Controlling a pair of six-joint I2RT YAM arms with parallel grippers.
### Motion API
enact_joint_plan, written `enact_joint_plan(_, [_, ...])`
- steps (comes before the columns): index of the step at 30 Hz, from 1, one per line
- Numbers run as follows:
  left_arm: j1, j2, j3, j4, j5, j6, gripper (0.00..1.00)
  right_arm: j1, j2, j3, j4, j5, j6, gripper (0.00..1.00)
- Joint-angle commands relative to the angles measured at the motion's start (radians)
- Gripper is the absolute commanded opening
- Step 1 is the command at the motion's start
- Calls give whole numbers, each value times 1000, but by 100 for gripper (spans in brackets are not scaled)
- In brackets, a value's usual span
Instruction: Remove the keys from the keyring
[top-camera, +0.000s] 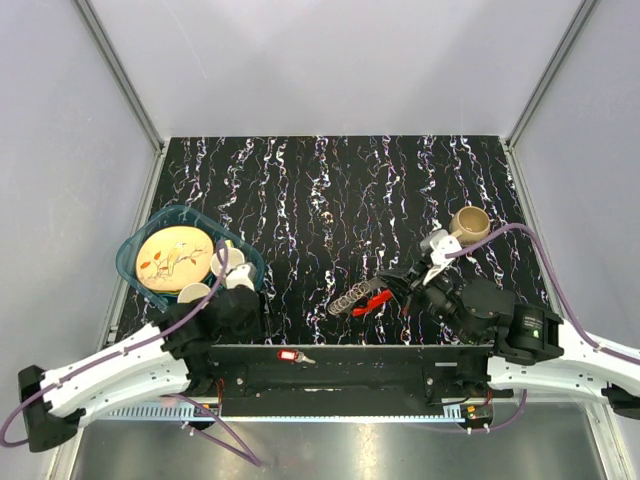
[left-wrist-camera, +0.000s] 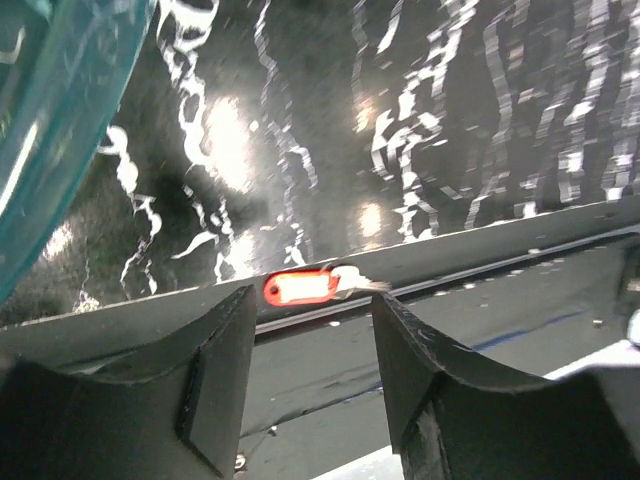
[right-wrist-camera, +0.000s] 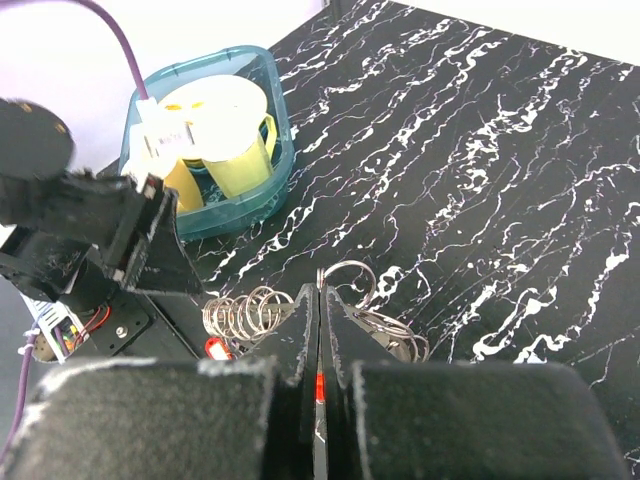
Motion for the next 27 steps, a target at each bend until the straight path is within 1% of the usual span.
enact_joint_plan(1, [-41,91,-41,60,32,-128,52,2,-68,-11,6,57,31,0])
enact_joint_plan(3, [-78,128,-56,106,31,-143,50,2,-95,-22,-7,68,25,0])
enact_joint_plan(8, [-182,308,-49,190,-1,-203,48,2,-138,-40,-18,77,20,0])
enact_joint_plan(14, [-226,511,-6,263,2,-226,40,2,-171,-49,-38,81,19,0])
enact_joint_plan(21, [-233,618,39,296,-1,-203,40,4,-206,-53,-58,91,22,0])
enact_joint_plan(27, [-233,651,40,295,23,-206,38,2,-209,-53,-67,95,19,0])
